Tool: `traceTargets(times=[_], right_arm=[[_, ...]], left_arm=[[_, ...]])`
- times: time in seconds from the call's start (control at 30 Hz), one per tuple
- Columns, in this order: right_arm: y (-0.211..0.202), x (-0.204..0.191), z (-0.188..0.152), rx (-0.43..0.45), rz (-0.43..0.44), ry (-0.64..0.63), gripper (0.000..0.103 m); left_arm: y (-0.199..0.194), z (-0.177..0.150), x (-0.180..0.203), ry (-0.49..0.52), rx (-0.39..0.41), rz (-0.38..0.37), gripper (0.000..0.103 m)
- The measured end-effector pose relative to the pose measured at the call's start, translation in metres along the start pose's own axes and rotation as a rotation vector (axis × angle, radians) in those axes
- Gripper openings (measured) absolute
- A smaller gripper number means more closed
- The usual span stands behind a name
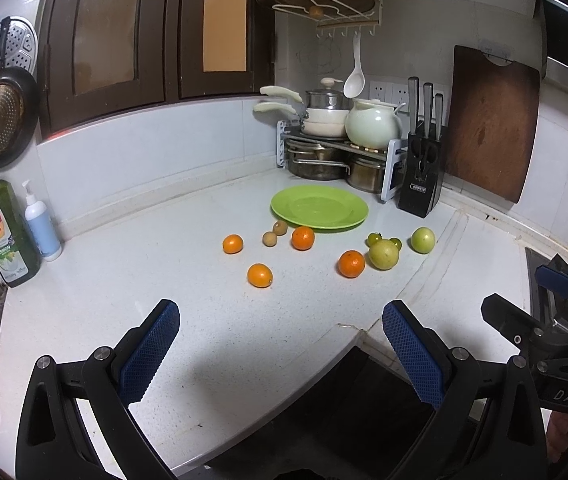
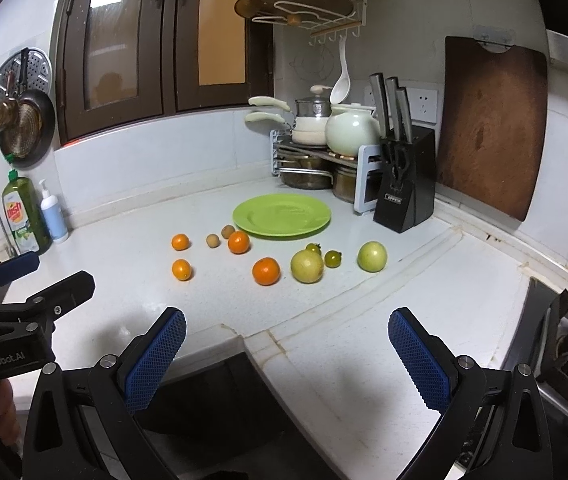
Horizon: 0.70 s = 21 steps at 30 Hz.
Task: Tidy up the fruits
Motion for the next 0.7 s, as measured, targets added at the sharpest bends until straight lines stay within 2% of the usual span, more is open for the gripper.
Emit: traceTargets(times=[0.3, 0.53, 0.7], right_arm=[[0.041, -0.015, -0.005, -0.044, 0.037, -0.011, 0.102], [0.091, -0.025, -0.01, -0.092, 0.052, -0.013, 0.102], [0.13, -0.029, -0.019, -0.15, 0.055, -0.006, 0.102]], left_arm=[[0.035, -0.004, -0.016, 0.0, -0.035, -0.001, 0.103], [0.077, -0.002, -0.024, 0.058, -0.029, 0.016, 0.103], [0.119, -0.01, -0.028, 0.076, -0.078, -0.01, 0.094]])
Point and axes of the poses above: each gripper's, at about its wrist camera, not at the fingertips, and y roughly the way its jaws point, x to its right, z to its top, the point moved 7 cm from there along y, roughly the way its jaws point, and after that the axes turned 14 degrees about x, right-handed, at the moved point
